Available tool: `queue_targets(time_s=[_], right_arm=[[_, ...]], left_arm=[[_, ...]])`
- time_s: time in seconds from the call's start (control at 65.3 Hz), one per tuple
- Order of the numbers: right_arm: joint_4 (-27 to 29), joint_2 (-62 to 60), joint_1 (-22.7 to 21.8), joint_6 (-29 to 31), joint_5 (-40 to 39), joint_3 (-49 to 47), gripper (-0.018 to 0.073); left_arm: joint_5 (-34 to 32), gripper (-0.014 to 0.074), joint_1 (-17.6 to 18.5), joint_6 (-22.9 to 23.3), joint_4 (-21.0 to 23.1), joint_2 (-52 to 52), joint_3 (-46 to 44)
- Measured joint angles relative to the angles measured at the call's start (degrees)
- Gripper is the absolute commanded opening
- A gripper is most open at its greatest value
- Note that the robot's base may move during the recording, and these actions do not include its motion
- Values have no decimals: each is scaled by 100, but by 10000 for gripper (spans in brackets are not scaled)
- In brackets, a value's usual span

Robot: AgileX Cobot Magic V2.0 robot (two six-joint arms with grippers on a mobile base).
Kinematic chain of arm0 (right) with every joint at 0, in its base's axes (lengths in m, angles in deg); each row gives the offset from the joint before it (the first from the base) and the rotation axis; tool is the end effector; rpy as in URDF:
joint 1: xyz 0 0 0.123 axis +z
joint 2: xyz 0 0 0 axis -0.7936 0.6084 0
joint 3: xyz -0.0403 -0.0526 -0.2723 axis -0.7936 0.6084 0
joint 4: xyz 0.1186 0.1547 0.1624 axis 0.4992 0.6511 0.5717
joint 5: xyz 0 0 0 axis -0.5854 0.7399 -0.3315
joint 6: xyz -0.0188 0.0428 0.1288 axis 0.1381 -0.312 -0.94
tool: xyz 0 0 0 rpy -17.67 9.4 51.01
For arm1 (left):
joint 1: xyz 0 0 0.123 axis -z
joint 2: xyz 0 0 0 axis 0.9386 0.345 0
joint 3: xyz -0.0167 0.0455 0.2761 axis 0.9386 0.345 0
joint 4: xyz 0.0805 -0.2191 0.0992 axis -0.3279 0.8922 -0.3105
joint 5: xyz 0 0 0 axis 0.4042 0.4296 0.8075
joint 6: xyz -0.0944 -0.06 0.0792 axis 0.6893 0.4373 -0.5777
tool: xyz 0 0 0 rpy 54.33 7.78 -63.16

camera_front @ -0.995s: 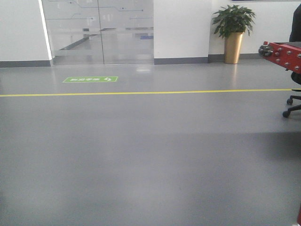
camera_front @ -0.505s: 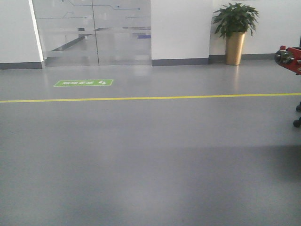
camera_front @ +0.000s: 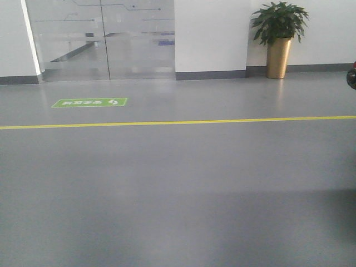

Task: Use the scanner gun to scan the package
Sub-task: 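Drive the base forward along the floor toward the red conveyor table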

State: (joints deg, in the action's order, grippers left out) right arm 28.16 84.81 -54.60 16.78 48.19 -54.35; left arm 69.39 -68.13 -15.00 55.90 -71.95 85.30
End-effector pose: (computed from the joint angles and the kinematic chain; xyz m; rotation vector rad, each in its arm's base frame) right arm 0.1098 -0.0039 0.2150 0.0596 1.4993 0.0064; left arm 0.1089 -0.0032 0.2176 0.0130 1.4790 -0.0340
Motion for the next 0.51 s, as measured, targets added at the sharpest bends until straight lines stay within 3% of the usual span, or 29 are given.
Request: queue_targets(time_s=[0.505], right_arm=[[0, 0, 0, 0, 0, 0, -162]], left_arm=[[0, -111, 0, 0, 0, 0, 0]])
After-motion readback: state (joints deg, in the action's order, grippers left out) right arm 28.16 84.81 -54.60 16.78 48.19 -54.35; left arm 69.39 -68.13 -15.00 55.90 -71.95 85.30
